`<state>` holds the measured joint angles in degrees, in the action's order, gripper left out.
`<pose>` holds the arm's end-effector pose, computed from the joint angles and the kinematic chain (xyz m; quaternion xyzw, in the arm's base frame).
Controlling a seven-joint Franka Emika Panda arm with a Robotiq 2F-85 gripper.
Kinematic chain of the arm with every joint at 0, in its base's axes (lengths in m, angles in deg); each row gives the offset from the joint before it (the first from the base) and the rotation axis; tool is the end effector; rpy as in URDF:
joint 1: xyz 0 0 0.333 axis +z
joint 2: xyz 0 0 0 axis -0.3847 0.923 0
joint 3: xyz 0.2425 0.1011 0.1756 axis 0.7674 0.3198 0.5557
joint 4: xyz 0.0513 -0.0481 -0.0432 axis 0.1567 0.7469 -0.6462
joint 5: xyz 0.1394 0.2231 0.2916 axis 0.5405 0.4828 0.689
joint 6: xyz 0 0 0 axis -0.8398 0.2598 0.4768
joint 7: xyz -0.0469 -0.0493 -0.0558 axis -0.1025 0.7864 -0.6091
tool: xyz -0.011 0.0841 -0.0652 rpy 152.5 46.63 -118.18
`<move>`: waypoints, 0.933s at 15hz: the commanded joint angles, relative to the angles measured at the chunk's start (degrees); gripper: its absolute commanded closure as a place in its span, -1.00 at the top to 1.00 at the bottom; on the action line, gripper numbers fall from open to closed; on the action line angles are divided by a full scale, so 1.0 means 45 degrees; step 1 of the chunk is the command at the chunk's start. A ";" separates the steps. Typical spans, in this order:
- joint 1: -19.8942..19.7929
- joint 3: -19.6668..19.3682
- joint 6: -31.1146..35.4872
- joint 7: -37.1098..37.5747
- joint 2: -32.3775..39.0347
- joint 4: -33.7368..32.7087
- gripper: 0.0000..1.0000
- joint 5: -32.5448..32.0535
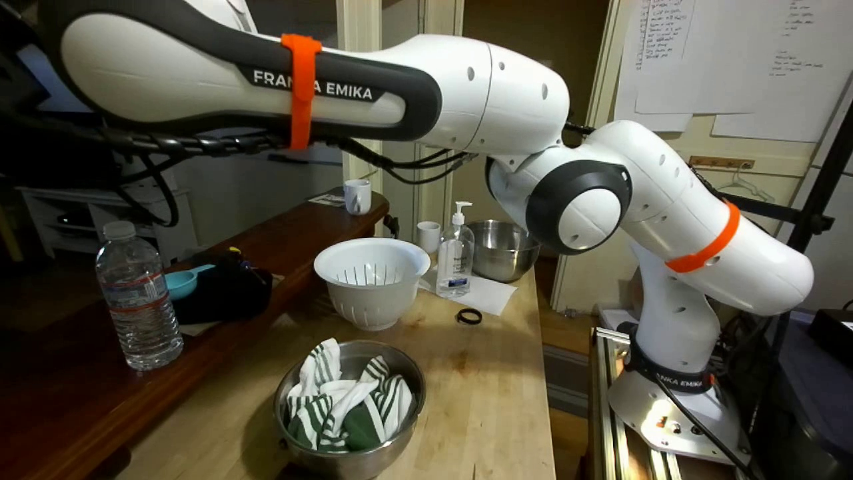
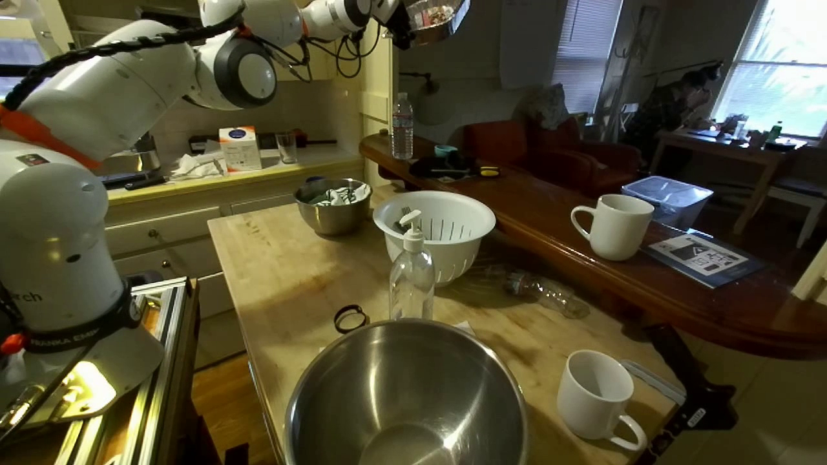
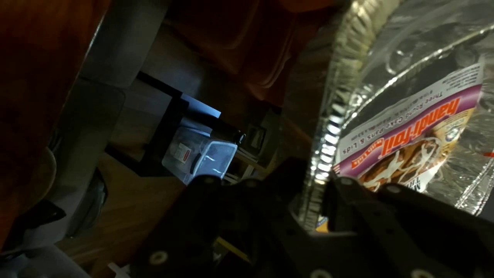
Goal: Move the foil containers to the left.
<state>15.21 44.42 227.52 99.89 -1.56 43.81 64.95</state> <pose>0.6522 0.4742 0.6211 -0.7850 0.3211 -0.3657 0.3832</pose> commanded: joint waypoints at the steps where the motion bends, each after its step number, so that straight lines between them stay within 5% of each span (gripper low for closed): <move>1: 0.0018 0.0102 -0.0164 -0.0137 0.0313 -0.0364 -0.72 0.0130; 5: 0.0068 0.0121 -0.0002 -0.0100 0.0257 -0.0038 -0.72 0.0145; 6: 0.0063 0.0121 -0.0002 -0.0100 0.0257 -0.0055 -0.93 0.0148; 10: 0.0086 0.0546 -0.0028 -0.1152 0.0543 -0.0323 -0.93 0.0342; 14: 0.0025 0.0164 0.1034 -0.0348 0.0800 -0.0285 -0.93 0.0202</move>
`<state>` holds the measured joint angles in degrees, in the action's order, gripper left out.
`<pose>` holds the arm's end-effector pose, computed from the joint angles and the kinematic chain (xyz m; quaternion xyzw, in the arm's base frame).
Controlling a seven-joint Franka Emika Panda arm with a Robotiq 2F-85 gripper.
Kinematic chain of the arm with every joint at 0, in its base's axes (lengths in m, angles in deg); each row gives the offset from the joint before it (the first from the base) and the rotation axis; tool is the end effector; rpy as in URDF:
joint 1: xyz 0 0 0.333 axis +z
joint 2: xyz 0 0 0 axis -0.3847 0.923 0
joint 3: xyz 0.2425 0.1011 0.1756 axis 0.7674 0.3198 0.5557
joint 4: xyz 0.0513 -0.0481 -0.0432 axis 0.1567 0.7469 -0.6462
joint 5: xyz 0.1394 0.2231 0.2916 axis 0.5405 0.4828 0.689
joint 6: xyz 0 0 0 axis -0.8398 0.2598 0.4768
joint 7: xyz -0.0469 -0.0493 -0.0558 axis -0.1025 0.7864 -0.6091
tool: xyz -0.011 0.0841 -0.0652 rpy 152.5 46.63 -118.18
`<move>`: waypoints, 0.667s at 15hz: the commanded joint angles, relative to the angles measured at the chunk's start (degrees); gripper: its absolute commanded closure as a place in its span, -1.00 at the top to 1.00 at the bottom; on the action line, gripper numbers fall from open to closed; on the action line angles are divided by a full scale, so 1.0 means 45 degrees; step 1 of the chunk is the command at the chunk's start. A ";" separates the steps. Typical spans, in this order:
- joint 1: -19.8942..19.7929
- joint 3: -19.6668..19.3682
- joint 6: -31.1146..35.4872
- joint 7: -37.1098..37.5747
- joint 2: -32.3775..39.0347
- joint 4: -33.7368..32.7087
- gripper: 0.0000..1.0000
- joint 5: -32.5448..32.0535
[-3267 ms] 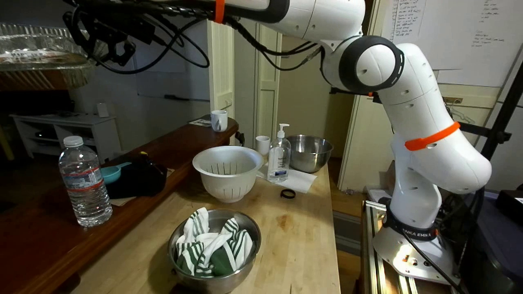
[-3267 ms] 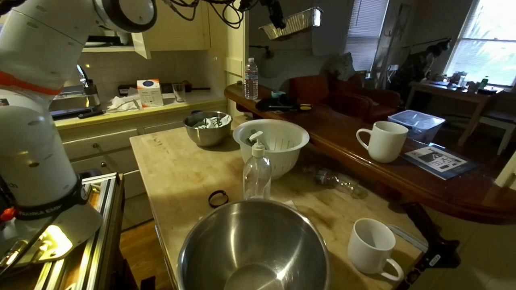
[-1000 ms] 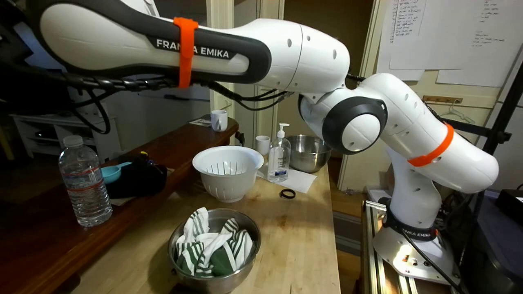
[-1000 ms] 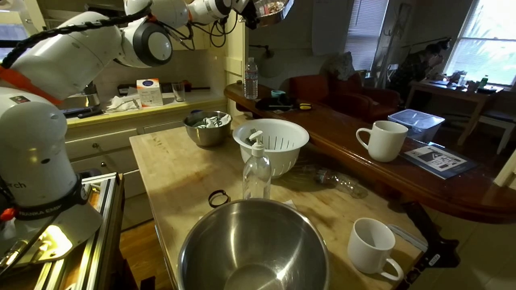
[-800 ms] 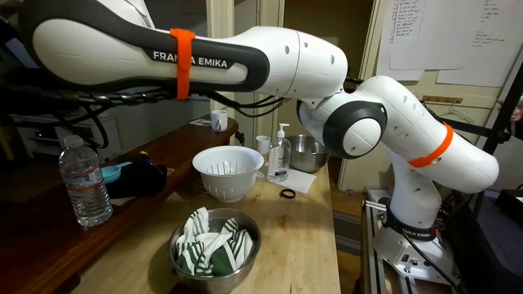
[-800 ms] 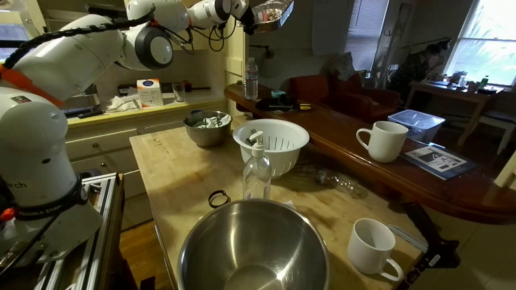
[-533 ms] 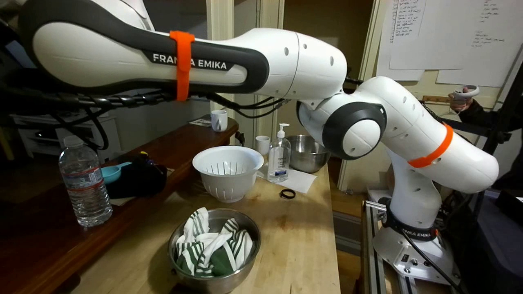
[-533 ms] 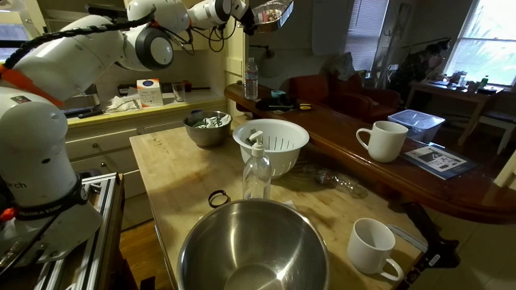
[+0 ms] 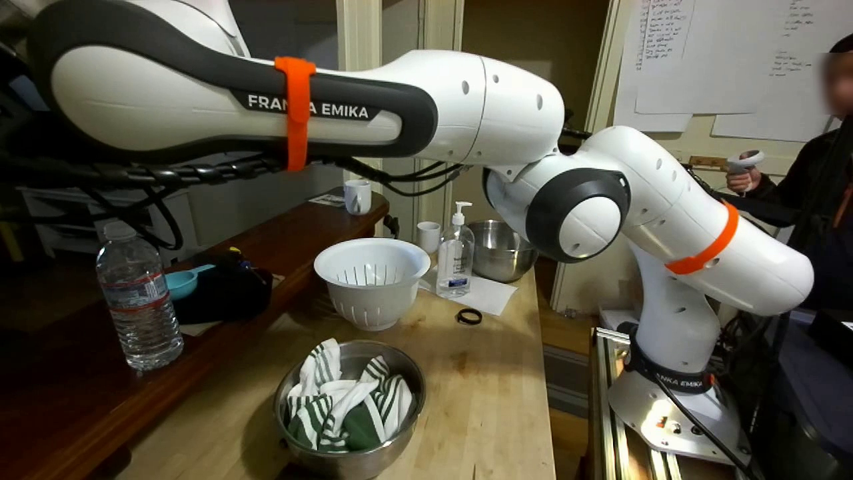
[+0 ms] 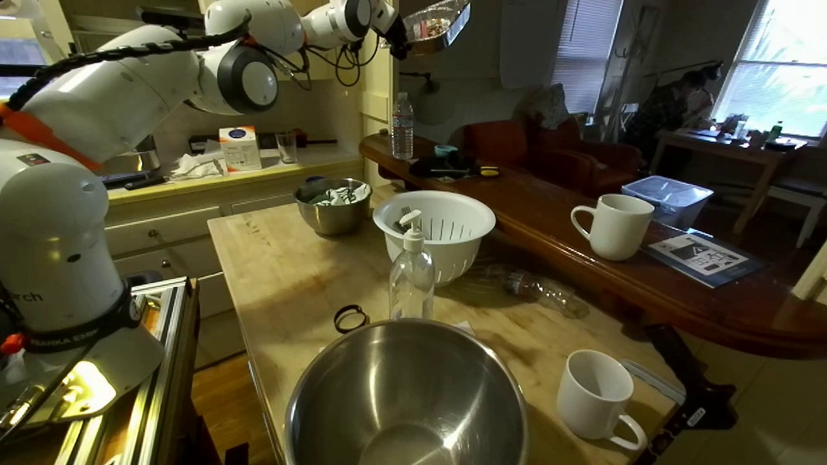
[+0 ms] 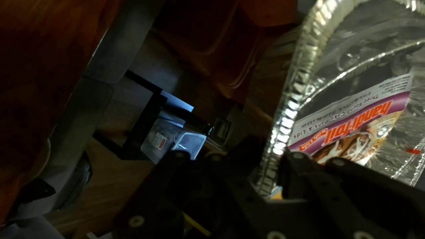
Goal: Move the foil containers to the left.
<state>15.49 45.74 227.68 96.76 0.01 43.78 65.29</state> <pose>0.6526 0.4864 0.5991 -0.8018 0.2989 -0.3581 0.3735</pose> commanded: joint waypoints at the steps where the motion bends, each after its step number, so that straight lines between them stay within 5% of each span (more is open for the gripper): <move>1: -0.0122 -0.0152 0.1463 0.0623 0.0614 -0.0280 -0.93 0.0190; 6: -0.0687 0.0266 0.3384 0.1601 0.2027 -0.0573 -0.93 0.1167; 10: -0.0679 0.1067 0.3460 0.0501 0.2293 -0.0268 -0.93 0.1794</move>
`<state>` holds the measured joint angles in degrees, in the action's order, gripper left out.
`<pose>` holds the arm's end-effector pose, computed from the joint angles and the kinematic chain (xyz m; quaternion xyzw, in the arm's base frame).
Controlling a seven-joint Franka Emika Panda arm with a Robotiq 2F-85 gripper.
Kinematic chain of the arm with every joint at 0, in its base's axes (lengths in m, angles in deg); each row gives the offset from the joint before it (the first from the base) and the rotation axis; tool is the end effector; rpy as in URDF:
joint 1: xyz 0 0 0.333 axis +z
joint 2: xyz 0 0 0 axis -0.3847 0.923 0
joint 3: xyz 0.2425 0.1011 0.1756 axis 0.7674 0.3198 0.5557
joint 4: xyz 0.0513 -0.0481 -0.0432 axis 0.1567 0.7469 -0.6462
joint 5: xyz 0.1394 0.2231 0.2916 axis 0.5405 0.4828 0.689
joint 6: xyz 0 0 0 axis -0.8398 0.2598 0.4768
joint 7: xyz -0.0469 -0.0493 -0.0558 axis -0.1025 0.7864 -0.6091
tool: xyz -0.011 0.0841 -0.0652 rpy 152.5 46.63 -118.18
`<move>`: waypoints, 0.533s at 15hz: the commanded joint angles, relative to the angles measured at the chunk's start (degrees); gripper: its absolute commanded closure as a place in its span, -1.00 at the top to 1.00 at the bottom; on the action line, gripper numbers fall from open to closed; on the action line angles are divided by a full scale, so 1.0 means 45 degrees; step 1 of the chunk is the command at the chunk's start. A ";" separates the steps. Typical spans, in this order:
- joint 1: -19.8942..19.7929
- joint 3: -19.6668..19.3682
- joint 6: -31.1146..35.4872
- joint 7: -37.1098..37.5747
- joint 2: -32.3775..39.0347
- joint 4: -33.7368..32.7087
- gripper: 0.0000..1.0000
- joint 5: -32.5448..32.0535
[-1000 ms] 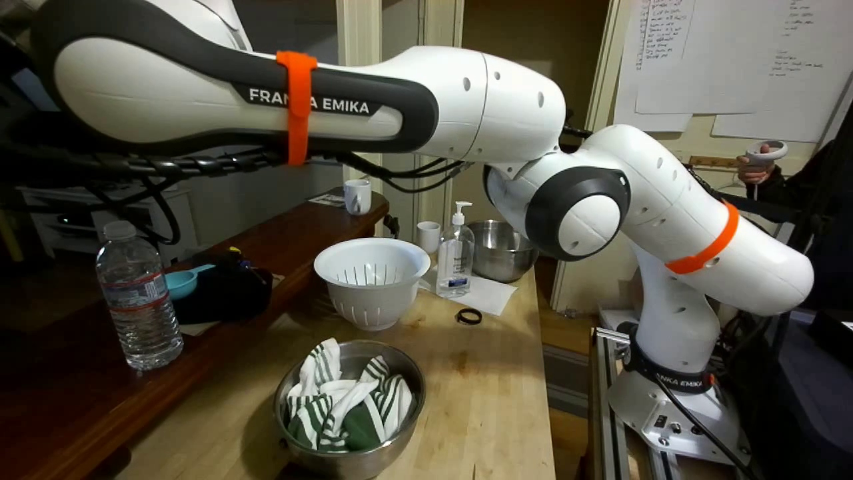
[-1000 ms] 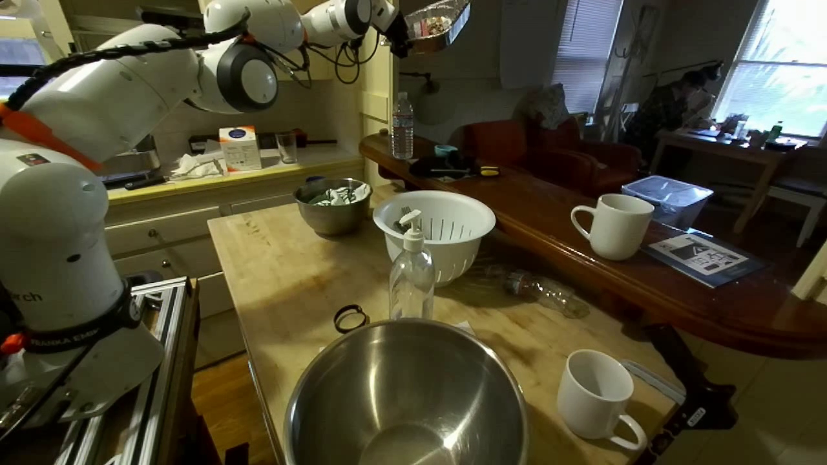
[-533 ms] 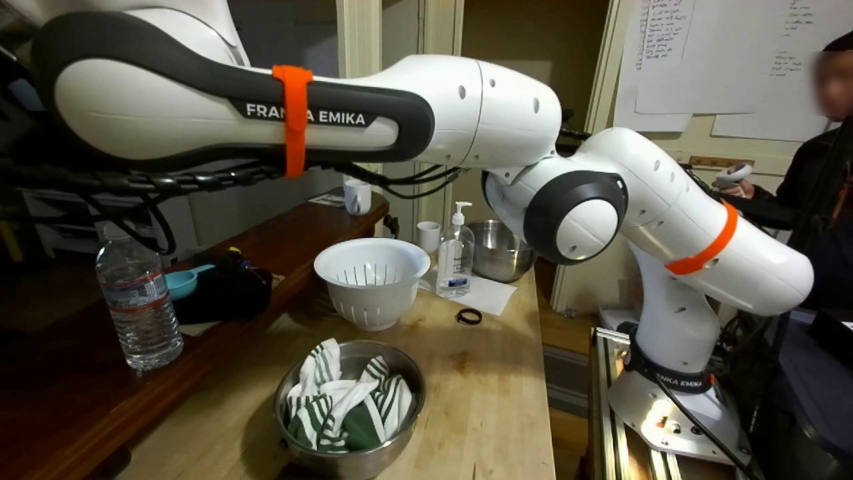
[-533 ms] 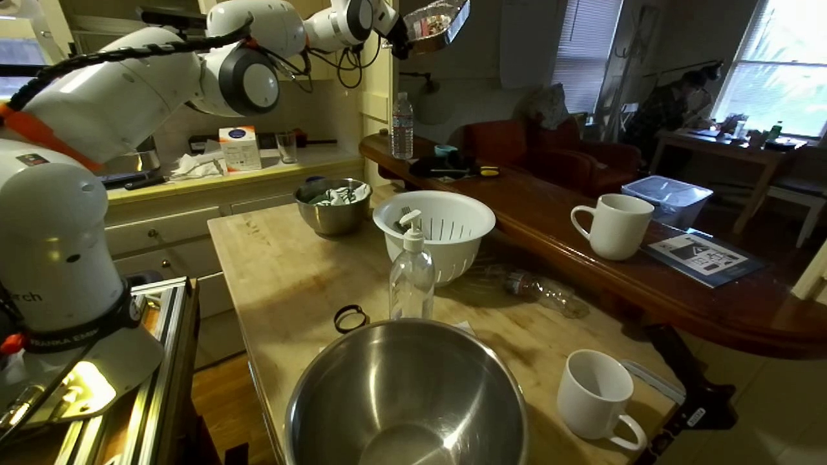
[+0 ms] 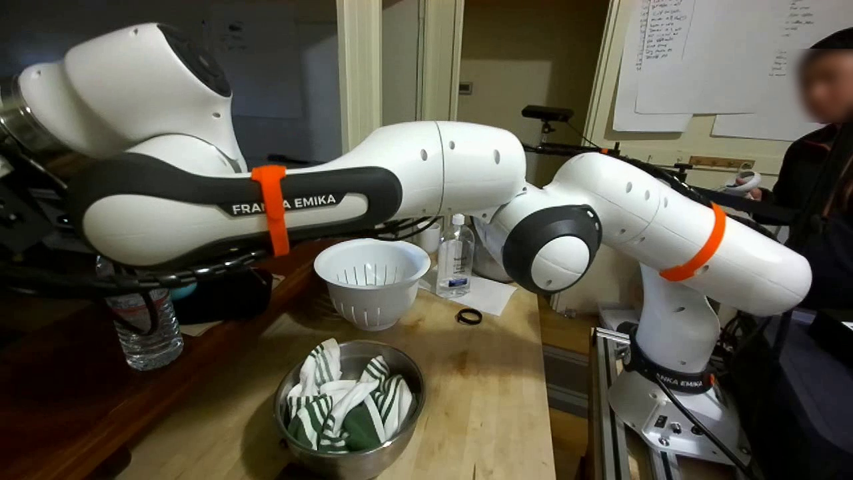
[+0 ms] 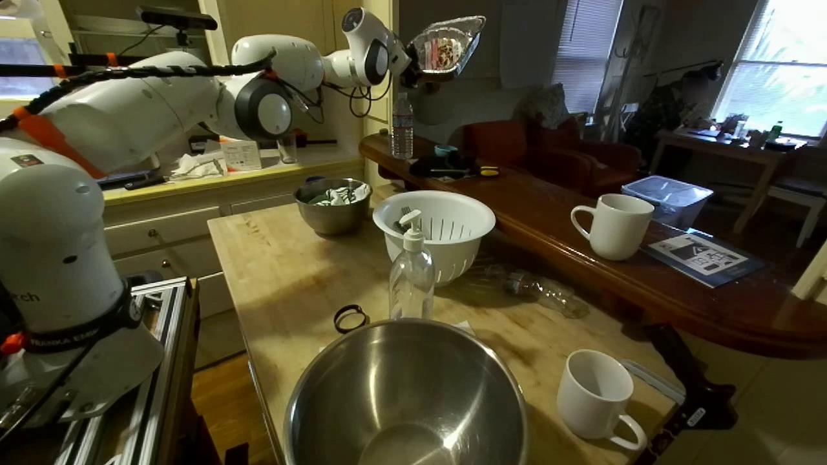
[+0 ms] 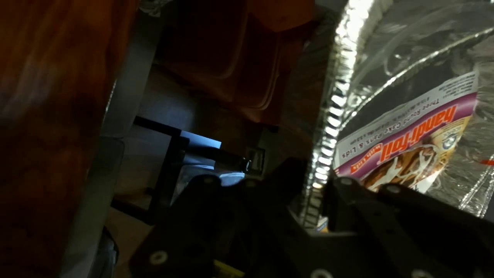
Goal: Move the foil containers to the left.
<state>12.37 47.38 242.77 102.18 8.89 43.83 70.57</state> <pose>0.6928 0.4745 0.5051 -0.7554 0.3488 -0.3199 0.4533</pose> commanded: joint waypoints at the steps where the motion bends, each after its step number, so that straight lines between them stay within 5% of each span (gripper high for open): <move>1: 0.0104 0.0790 -0.0067 -0.0859 0.0286 -0.0250 -0.93 0.0644; 3: 0.0369 -0.0092 -0.0722 0.0016 0.0083 -0.0178 -0.93 0.0197; 8: 0.0557 -0.0081 -0.3057 0.0108 -0.0419 0.0209 -0.93 0.0292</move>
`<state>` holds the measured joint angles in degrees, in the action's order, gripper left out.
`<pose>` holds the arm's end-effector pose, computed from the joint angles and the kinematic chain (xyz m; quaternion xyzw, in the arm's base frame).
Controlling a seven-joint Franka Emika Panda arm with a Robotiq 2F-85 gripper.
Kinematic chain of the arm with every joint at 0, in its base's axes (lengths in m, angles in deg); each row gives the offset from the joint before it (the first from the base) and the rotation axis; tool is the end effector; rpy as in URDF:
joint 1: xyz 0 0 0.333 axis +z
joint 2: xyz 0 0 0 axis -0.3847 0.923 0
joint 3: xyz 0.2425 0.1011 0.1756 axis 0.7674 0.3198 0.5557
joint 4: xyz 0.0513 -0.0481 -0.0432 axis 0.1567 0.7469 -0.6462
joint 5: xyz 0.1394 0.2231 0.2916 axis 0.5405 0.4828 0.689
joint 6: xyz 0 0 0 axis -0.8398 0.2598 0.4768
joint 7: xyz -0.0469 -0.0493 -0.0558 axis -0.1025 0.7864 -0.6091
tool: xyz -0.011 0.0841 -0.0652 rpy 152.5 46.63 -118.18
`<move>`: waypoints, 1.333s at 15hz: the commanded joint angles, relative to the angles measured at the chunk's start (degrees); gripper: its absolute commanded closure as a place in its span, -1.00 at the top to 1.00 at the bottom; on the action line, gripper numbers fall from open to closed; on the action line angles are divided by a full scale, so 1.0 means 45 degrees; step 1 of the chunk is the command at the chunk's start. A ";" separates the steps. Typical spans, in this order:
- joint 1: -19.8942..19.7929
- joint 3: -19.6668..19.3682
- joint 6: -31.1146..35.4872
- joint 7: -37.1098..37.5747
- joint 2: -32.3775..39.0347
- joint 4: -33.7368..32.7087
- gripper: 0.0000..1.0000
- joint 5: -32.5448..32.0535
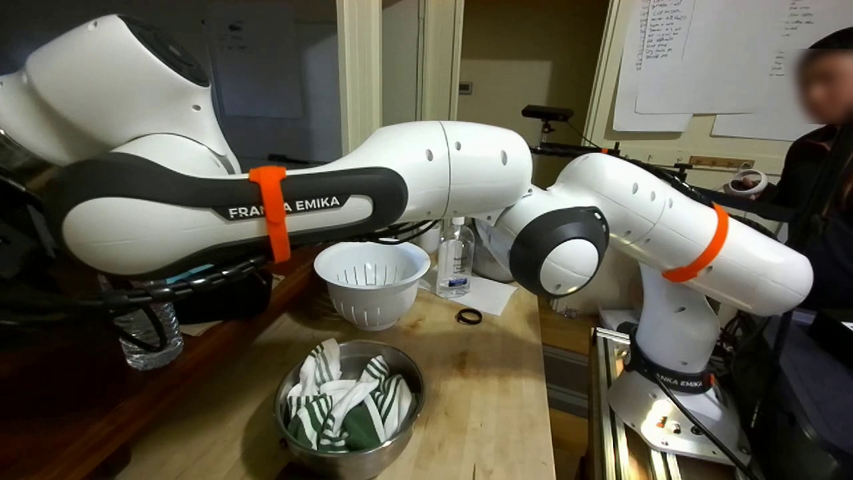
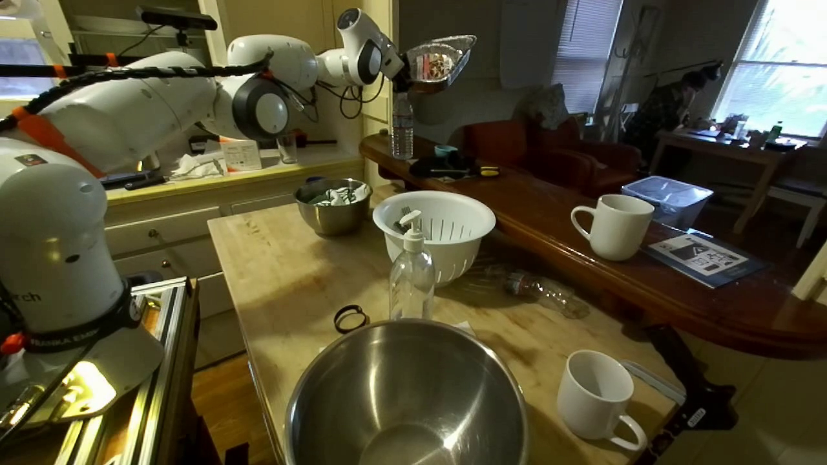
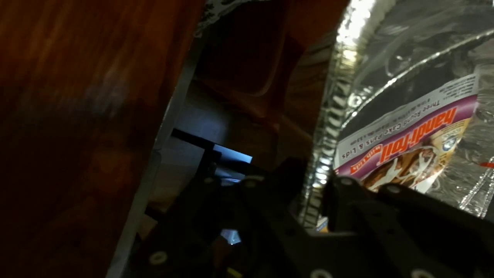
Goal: Move the foil containers to the left.
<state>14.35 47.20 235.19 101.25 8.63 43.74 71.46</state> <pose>0.6807 0.4970 0.4921 -0.7904 0.3516 -0.2883 0.4105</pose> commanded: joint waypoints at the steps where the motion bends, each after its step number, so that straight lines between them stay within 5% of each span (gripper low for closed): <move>1: 0.0102 0.0050 -0.2035 0.0351 -0.0451 0.0283 -0.93 0.0145; 9: -0.0003 0.0152 -0.5775 0.1151 -0.0668 0.0138 -0.93 0.0003; 20: -0.0245 0.1142 -0.7022 0.0974 0.0076 -0.0198 -0.93 0.0524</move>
<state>13.45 50.83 205.76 105.62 7.96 43.93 71.99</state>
